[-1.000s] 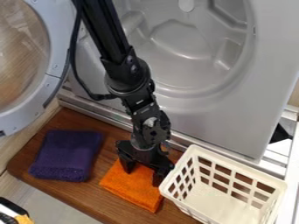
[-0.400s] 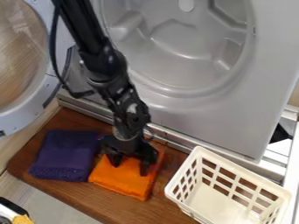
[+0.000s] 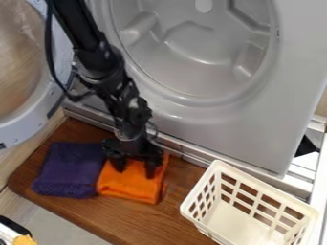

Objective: Move the oranger cloth near the violet cloth

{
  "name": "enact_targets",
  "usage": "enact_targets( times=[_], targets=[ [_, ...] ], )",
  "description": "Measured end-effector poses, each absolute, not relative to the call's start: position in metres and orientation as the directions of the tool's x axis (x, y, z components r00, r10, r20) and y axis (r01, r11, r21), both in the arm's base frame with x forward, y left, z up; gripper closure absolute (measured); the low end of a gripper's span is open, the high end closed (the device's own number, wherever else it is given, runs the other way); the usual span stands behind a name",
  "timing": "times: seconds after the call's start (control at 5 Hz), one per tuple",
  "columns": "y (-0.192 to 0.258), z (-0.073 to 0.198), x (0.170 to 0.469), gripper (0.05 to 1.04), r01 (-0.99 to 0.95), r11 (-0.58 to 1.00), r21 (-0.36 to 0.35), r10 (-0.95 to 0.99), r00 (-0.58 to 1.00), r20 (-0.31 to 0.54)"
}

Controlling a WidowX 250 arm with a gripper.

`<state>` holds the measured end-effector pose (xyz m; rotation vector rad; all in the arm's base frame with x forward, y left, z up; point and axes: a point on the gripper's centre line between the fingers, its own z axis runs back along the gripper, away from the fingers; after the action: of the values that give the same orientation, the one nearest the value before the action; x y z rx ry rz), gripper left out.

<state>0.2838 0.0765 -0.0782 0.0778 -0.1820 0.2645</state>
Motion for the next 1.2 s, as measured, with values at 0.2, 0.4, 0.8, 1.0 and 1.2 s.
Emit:
enact_targets(
  times=[0.2, 0.4, 0.8, 1.0, 1.2],
  targets=[
    [0.095, -0.077, 0.291, 0.084, -0.301, 0.952, 0.054, 0.286, 0.938, 0.196],
    [0.108, -0.075, 0.292, 0.084, -0.332, 0.941, 0.058, 0.315, 0.928, 0.200],
    [0.104, -0.074, 0.287, 0.084, -0.321, 0.946, 0.050, 0.309, 0.936, 0.170],
    [0.096, -0.059, 0.295, 0.084, -0.290, 0.957, 0.029, 0.278, 0.939, 0.202],
    [0.091, -0.044, 0.299, 0.084, -0.278, 0.960, -0.005, 0.272, 0.933, 0.237]
  ],
)
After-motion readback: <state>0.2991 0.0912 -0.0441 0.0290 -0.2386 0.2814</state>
